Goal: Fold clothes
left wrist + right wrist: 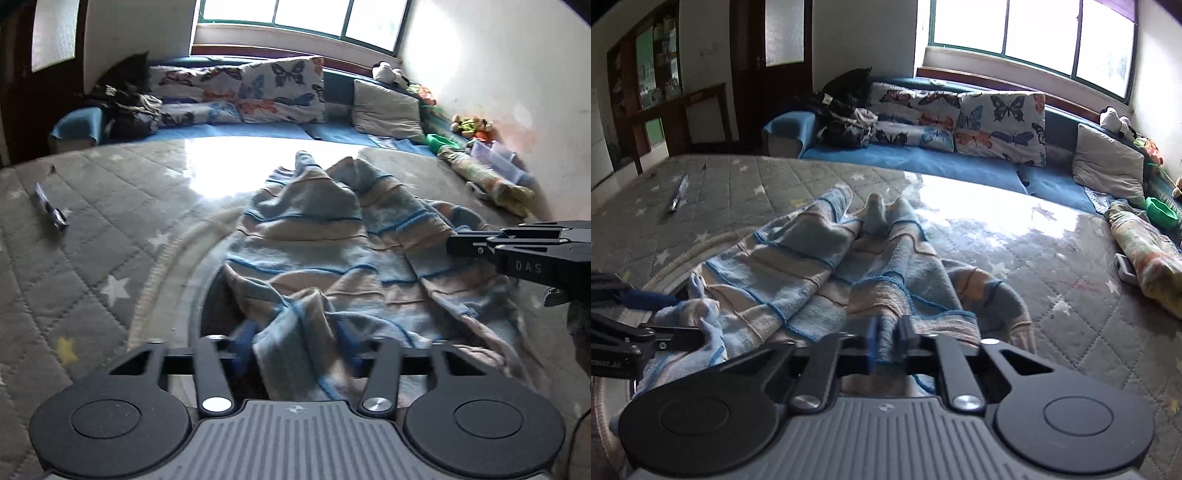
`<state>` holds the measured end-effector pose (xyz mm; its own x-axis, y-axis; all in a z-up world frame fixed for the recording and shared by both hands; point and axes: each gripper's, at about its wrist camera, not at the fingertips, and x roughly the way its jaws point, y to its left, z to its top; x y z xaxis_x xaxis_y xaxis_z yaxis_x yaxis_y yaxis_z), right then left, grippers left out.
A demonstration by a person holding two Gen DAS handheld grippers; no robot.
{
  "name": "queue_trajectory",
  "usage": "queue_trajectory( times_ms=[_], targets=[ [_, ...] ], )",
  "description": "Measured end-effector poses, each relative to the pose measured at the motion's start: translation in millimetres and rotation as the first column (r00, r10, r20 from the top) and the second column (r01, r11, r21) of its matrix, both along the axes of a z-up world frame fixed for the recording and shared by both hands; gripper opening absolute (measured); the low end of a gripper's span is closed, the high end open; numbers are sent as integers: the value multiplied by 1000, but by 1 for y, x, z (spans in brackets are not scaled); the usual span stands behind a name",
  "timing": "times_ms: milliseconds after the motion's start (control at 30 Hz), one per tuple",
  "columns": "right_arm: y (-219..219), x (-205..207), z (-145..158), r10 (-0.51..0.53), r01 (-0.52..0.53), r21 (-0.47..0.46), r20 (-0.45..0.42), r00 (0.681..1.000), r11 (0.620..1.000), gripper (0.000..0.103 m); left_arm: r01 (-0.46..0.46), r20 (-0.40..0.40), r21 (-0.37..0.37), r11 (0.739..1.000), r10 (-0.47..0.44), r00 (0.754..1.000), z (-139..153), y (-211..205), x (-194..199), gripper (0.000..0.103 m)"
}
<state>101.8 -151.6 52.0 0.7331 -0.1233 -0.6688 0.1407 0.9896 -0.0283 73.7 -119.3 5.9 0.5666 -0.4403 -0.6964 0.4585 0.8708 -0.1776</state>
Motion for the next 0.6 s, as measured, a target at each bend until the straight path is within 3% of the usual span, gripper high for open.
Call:
queue_trajectory(
  times_ms=[100, 167, 400, 600],
  targets=[
    [-4, -15, 11, -15, 15, 6, 40, 999, 1000, 4, 2, 14, -2, 1000, -2, 1000, 2, 2, -5, 20],
    [-7, -26, 20, -24, 23, 7, 68, 997, 1000, 4, -4, 23, -12, 1000, 4, 1000, 6, 6, -9, 13],
    [-26, -86, 48, -92, 87, 35, 167, 982, 996, 3, -48, 75, -36, 998, 51, 996, 26, 25, -33, 12],
    [-57, -161, 54, -221, 203, 99, 215, 951, 974, 3, -103, 100, -57, 993, 108, 989, 44, 69, -66, 11]
  ],
)
